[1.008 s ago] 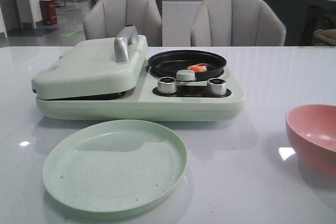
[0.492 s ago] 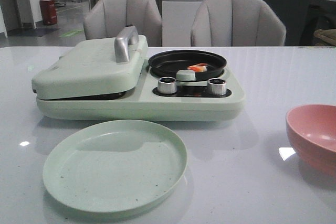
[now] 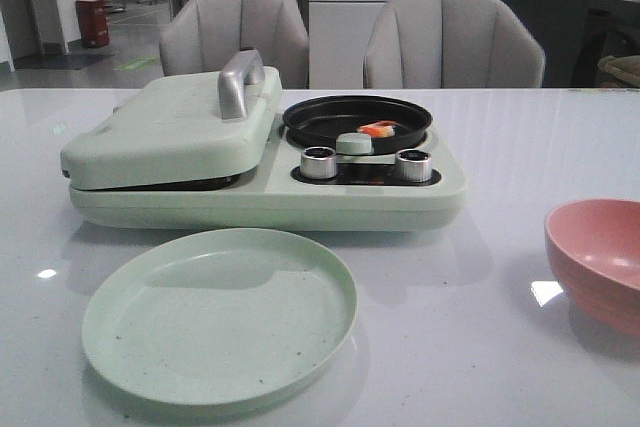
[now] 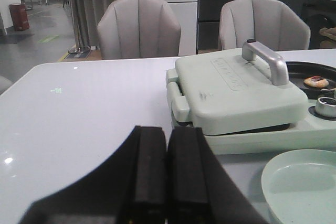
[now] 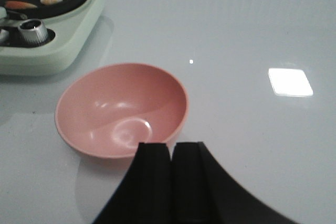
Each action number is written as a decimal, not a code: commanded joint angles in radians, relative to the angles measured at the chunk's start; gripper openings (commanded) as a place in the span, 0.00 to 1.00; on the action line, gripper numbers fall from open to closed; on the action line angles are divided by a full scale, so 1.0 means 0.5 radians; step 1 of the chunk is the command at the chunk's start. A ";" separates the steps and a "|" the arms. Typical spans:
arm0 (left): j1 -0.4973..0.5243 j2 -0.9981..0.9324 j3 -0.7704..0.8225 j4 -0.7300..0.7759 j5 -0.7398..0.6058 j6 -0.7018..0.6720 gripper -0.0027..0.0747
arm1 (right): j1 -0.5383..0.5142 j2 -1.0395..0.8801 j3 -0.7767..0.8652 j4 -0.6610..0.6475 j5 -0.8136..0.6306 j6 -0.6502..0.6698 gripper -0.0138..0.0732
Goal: Make breakfast with bread and shrimp
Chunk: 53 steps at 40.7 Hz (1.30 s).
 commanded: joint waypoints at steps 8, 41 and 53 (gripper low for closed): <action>0.008 -0.032 0.060 0.000 -0.171 -0.020 0.16 | -0.058 -0.090 0.105 -0.015 -0.801 -0.025 0.20; 0.008 -0.032 0.060 0.000 -0.171 -0.020 0.16 | -0.099 -0.096 0.105 0.226 -0.859 -0.257 0.20; 0.008 -0.032 0.060 0.000 -0.171 -0.020 0.16 | -0.099 -0.096 0.105 0.226 -0.846 -0.257 0.20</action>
